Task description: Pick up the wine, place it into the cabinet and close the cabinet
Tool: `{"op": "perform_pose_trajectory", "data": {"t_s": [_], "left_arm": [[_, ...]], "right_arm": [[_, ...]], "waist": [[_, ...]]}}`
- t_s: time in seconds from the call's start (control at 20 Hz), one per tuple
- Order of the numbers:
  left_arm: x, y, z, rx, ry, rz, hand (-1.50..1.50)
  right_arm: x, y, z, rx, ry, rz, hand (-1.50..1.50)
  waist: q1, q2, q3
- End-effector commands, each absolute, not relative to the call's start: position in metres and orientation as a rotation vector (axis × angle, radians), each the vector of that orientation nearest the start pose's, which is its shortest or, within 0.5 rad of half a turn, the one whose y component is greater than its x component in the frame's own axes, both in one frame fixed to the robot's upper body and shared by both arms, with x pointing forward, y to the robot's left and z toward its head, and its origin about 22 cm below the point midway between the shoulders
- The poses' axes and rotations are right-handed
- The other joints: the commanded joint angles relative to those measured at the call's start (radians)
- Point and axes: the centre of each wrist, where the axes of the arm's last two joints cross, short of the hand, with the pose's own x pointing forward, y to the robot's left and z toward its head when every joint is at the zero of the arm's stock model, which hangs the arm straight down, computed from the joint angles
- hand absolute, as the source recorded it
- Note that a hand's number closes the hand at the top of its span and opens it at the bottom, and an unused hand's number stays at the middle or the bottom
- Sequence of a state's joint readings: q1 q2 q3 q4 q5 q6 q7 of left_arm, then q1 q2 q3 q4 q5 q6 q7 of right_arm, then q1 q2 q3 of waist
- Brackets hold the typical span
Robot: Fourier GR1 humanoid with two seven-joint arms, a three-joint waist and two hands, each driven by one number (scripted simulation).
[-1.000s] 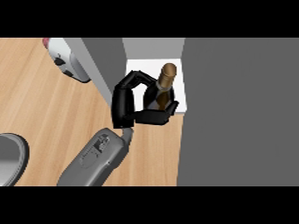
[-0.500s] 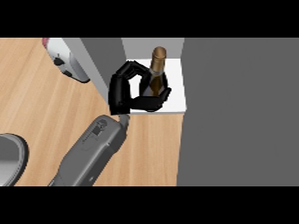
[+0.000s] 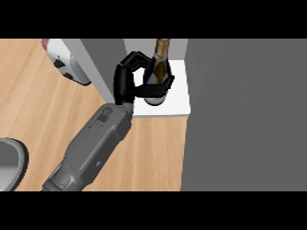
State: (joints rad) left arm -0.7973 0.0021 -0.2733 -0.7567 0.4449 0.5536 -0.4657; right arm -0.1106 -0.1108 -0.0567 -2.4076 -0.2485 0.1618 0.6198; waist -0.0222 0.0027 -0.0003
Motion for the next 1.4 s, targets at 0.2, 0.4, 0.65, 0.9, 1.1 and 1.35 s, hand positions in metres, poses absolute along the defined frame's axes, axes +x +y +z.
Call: {"op": "perform_pose_trajectory", "data": {"t_s": [0.2, 0.4, 0.65, 0.9, 1.1, 1.35], "left_arm": [[0.402, 0.086, 0.028, 0.130, -1.859, 0.105, 1.50], [0.405, 0.095, 0.020, 0.186, -1.913, 0.086, 1.50], [0.423, 0.090, 0.042, 0.225, -1.919, 0.107, 1.50], [0.430, 0.109, 0.040, 0.170, -1.890, 0.137, 1.50], [0.432, 0.094, 0.048, 0.140, -1.854, 0.245, 1.50], [0.429, 0.101, 0.035, 0.095, -1.831, 0.295, 1.50]], "right_arm": [[0.146, -0.240, 0.206, 0.296, -1.917, 0.299, -1.50], [0.136, -0.232, 0.198, 0.288, -1.938, 0.283, -1.50], [0.141, -0.236, 0.193, 0.301, -1.917, 0.312, -1.50], [0.149, -0.233, 0.195, 0.305, -1.918, 0.301, -1.50], [0.149, -0.224, 0.206, 0.329, -1.941, 0.287, -1.50], [0.143, -0.230, 0.206, 0.327, -1.916, 0.308, -1.50]], "waist": [[-0.025, 0.005, 0.000], [-0.019, 0.004, 0.000], [-0.027, 0.008, 0.000], [-0.018, 0.008, 0.000], [-0.031, 0.012, -0.001], [-0.027, 0.009, 0.000]]}}
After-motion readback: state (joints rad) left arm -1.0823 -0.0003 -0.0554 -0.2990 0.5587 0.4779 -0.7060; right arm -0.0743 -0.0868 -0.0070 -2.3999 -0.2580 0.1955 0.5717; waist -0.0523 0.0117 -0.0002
